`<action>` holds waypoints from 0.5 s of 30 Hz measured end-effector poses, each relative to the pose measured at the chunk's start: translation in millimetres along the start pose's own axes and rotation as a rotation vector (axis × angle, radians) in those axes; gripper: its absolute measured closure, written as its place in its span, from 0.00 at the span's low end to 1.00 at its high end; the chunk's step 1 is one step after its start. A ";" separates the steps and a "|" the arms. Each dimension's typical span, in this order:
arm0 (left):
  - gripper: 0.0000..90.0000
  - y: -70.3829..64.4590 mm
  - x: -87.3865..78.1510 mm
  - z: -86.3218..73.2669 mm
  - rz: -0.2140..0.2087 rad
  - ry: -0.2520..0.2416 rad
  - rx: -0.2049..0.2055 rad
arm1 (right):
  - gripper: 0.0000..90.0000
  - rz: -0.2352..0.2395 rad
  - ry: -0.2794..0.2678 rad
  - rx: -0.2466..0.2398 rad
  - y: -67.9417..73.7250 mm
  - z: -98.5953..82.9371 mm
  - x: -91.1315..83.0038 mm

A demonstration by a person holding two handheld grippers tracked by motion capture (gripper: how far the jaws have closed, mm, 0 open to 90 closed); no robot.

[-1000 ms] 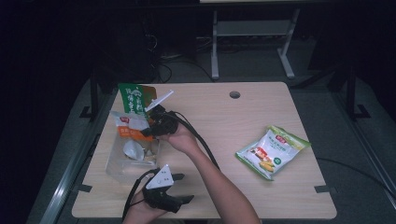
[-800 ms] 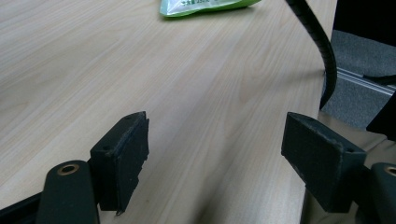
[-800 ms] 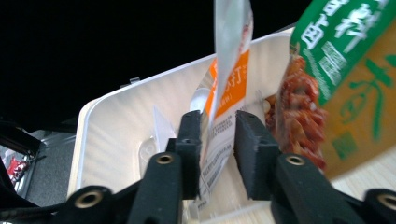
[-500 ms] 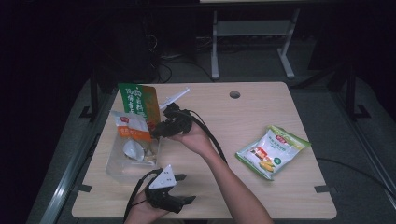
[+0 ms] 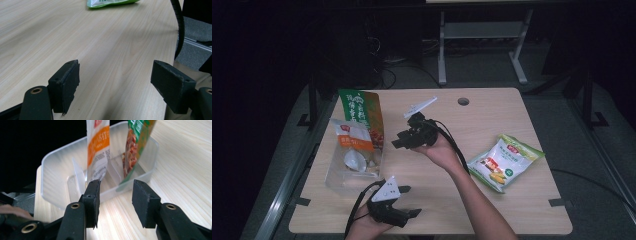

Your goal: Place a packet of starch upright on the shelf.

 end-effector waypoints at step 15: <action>0.25 4.2 -1.8 1.5 0.006 -0.009 -0.014 | 0.60 -0.033 0.018 0.036 -13.1 -31.5 -29.1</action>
Point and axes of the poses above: each handheld gripper's, and its own axes: x roughly forward along the jaws, z roughly out of its top, y roughly to its left, the point moved 8 cm from there along x, roughly forward along the jaws, and after that the axes turned 4 degrees about -y, right-handed, at the moved point
